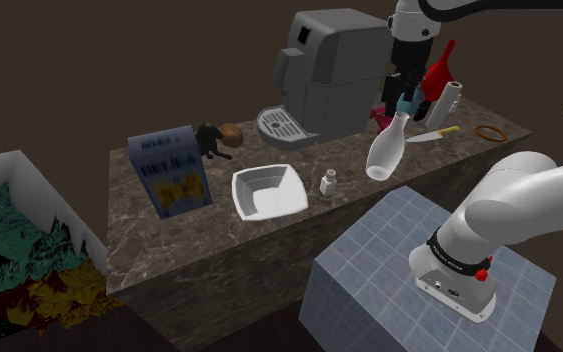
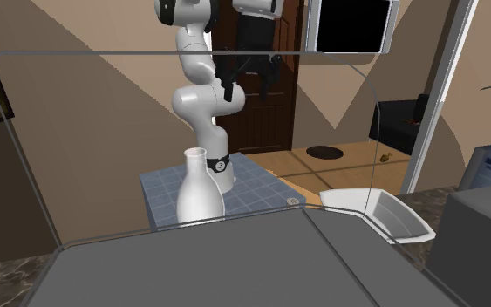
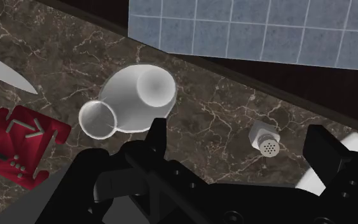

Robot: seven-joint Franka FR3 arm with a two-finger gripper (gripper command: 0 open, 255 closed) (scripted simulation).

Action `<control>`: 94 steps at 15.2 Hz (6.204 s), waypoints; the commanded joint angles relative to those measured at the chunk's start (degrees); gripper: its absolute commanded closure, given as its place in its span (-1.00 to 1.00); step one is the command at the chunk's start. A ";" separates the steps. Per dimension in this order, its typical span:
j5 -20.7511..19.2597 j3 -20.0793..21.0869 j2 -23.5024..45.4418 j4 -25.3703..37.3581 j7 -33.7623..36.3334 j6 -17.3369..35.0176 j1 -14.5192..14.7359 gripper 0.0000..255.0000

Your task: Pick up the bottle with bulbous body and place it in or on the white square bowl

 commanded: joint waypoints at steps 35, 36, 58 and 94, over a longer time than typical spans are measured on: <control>-6.20 -17.56 10.17 -10.40 -11.79 27.52 -6.74 1.00; -6.20 -17.56 10.17 -10.41 -11.79 27.53 -6.74 1.00; -4.55 -15.23 6.96 2.02 -12.17 11.91 -6.21 1.00; 7.74 13.92 35.08 42.88 25.98 -1.67 7.97 1.00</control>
